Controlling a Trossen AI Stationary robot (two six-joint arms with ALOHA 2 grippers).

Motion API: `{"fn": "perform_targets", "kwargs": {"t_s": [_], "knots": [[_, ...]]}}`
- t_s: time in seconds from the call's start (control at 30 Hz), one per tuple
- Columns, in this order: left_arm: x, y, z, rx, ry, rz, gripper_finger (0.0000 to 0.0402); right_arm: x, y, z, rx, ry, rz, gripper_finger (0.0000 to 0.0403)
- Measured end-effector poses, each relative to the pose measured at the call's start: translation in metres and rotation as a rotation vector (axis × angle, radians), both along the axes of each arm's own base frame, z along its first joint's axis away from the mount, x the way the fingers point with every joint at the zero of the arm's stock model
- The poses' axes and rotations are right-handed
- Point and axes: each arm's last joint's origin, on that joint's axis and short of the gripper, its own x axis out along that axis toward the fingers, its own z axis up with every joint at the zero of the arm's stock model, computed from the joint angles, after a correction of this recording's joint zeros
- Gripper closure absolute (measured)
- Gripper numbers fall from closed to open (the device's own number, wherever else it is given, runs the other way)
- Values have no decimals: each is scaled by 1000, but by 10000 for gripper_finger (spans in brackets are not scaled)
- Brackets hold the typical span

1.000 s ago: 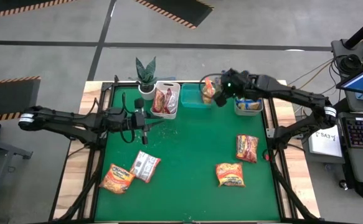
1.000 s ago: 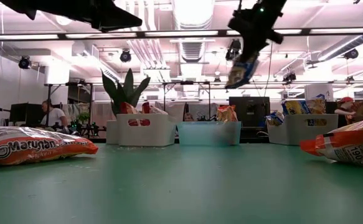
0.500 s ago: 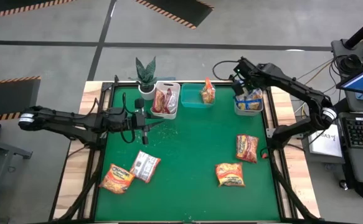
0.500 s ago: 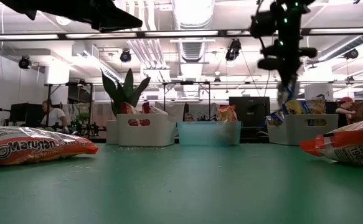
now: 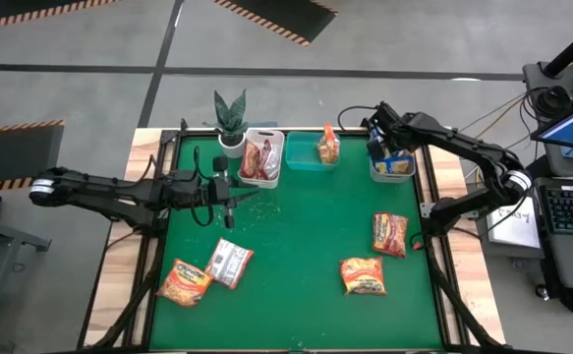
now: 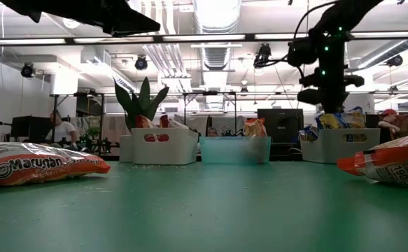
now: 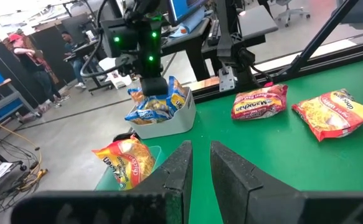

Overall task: Sort Maruchan noodles
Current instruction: Put the blue noodle pack into the gray bin, then put the red noodle pack into the white bin

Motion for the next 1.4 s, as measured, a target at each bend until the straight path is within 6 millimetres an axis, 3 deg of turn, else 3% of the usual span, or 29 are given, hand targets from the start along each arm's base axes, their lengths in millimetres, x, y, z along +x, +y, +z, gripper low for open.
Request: {"fn": "perform_targets", "kwargs": {"t_s": [0.5,0.77,1.03,1.27,1.4], "knots": [[1,0,-1,-4,3,0,362,6,-5,-43,43,14,29,387],[1,0,-1,-4,3,1,362,9,-8,-46,52,8,17,316],[1,0,-1,-4,3,1,362,8,-8,-16,52,5,1,251],[1,0,-1,-4,3,0,362,10,-3,34,44,-38,-38,246],[1,0,-1,-7,3,-1,362,15,9,58,67,-154,-10,246]]}}
